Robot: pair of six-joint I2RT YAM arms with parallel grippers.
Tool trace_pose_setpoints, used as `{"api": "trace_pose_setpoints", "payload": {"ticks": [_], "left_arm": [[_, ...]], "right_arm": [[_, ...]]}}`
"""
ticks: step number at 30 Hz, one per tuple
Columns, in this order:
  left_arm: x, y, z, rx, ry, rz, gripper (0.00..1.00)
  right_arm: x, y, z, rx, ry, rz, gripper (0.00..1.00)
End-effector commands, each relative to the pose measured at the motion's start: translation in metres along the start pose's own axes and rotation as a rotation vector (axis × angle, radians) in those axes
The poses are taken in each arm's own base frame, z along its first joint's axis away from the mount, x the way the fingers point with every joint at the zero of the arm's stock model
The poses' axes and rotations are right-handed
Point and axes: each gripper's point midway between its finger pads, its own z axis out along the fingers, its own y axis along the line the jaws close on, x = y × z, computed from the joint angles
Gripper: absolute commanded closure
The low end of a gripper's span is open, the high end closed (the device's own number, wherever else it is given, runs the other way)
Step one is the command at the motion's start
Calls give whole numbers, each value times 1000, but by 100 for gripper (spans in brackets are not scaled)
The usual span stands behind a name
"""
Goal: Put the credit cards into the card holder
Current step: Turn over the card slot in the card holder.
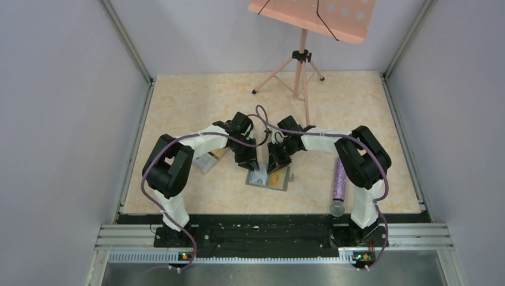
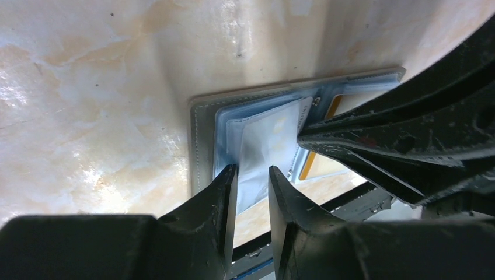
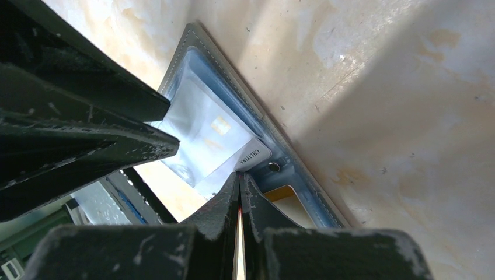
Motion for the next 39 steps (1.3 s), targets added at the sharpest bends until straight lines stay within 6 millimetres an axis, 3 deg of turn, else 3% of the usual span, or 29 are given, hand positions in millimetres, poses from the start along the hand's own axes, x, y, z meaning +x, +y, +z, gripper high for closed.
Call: {"api": "trace_pose_setpoints", "payload": {"ticks": [1, 12, 19, 23, 31, 35, 39], "left_arm": [[-9, -57, -24, 220, -43, 48, 70], [-2, -57, -8, 193, -4, 57, 73], [-3, -51, -3, 131, -4, 60, 100], [-5, -45, -9, 81, -19, 69, 100], [-5, -20, -28, -93, -16, 116, 100], [-3, -2, -37, -207, 10, 120, 100], [-6, 1, -41, -265, 19, 120, 100]], "right_arm": [[0, -1, 6, 17, -2, -19, 100], [-19, 17, -12, -41, -78, -14, 100], [-25, 23, -19, -98, -119, -2, 100], [-33, 27, -30, -101, -154, -11, 100], [-59, 33, -74, -99, -280, -9, 100], [-60, 26, -84, -76, -301, 7, 100], [-49, 12, -82, -51, -283, 35, 100]]}}
